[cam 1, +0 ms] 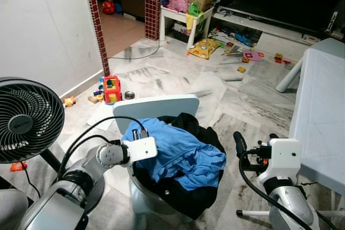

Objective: Hang hanger

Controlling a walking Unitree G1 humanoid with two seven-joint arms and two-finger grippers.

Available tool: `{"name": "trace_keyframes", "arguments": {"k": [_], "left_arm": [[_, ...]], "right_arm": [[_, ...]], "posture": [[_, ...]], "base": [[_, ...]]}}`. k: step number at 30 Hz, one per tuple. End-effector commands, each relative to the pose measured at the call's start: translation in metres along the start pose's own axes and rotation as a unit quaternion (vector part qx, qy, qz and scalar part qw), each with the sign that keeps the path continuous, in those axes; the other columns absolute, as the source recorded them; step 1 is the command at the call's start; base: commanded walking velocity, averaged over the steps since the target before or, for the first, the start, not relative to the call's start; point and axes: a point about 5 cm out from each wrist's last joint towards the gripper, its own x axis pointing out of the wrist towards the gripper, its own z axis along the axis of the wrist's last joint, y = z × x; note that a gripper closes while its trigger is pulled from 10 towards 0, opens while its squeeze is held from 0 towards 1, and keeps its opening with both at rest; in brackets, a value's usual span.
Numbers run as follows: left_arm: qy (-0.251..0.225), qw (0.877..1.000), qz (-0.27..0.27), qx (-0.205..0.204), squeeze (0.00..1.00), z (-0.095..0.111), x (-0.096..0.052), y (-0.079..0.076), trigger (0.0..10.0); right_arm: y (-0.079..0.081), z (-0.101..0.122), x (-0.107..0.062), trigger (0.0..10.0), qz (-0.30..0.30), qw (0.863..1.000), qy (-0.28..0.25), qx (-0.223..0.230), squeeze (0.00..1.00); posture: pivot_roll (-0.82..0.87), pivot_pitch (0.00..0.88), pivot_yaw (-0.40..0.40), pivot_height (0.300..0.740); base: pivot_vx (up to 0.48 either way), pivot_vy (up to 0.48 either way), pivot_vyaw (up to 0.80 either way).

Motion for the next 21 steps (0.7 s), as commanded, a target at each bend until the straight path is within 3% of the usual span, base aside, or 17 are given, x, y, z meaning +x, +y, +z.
{"name": "trace_keyframes", "arguments": {"k": [1, 5, 6, 7, 12, 14, 15, 16, 17, 18, 21], "left_arm": [[-0.035, 0.999, 0.035, -0.02, 0.0, 0.017, 0.003, 0.017, 0.0], [-0.094, 0.986, 0.085, -0.109, 0.0, 0.035, 0.007, 0.03, 0.0], [-0.107, 0.981, 0.097, -0.132, 0.0, 0.039, 0.008, 0.034, 0.0], [-0.129, 0.967, 0.126, -0.181, 0.0, 0.045, 0.007, 0.043, 0.0], [-0.132, 0.933, 0.168, -0.291, 0.0, 0.039, 0.005, 0.052, 0.0], [-0.115, 0.932, 0.17, -0.298, 0.0, 0.032, 0.004, 0.049, 0.0], [-0.095, 0.934, 0.166, -0.3, 0.0, 0.023, 0.004, 0.042, 2.7], [-0.084, 0.935, 0.159, -0.305, 0.0, 0.02, 0.005, 0.038, 4.4], [-0.072, 0.936, 0.146, -0.312, 0.0, 0.016, 0.006, 0.031, 8.5], [-0.063, 0.938, 0.133, -0.314, 0.0, 0.013, 0.008, 0.025, 10.0], [-0.036, 0.941, 0.105, -0.32, 0.0, 0.008, 0.012, 0.013, 10.0]], "right_arm": [[-0.003, 0.002, 0.0, 10.0, -0.006, 1.0, -0.001, -0.002, 0.0], [-0.003, 0.002, 0.001, 10.0, -0.007, 1.0, -0.002, -0.002, 0.0], [-0.003, 0.002, 0.001, 10.0, -0.007, 1.0, -0.002, -0.002, 0.0], [-0.003, 0.002, 0.002, 10.0, -0.006, 1.0, -0.002, -0.002, 0.0], [-0.002, 0.002, 0.003, 10.0, -0.005, 1.0, -0.002, -0.002, 0.0], [-0.002, 0.002, 0.003, 10.0, -0.004, 1.0, -0.002, -0.002, 0.0], [-0.002, 0.003, 0.003, 10.0, -0.004, 1.0, -0.002, -0.002, 0.0], [-0.002, 0.003, 0.004, 10.0, -0.004, 1.0, -0.003, -0.002, 0.0], [-0.002, 0.003, 0.004, 10.0, -0.004, 1.0, -0.003, -0.002, 0.0], [-0.002, 0.003, 0.004, 10.0, -0.004, 1.0, -0.003, -0.003, 0.0], [-0.002, 0.003, 0.004, 10.0, -0.003, 1.0, -0.002, -0.003, 0.0]], "posture": [[0.02, 0.0, -0.102, 0.74], [0.03, 0.0, -0.105, 0.74], [0.03, 0.0, -0.108, 0.74], [0.03, 0.0, -0.108, 0.74], [0.03, 0.0, -0.11, 0.74], [0.03, 0.0, -0.11, 0.74], [0.03, 0.0, -0.11, 0.74], [0.03, 0.0, -0.11, 0.74], [0.04, 0.0, -0.115, 0.74], [0.04, 0.0, -0.115, 0.74], [0.04, 0.0, -0.117, 0.74]], "base": [[0.0, 0.0, 0.0], [0.0, 0.0, 0.0], [0.0, 0.0, 0.0], [0.0, 0.0, 0.0], [0.0, 0.0, 0.0], [0.0, 0.0, 0.0], [0.0, 0.0, 0.0], [0.0, 0.0, 0.0], [0.0, 0.0, 0.0], [0.0, 0.0, 0.0], [0.0, 0.0, 0.0]]}}
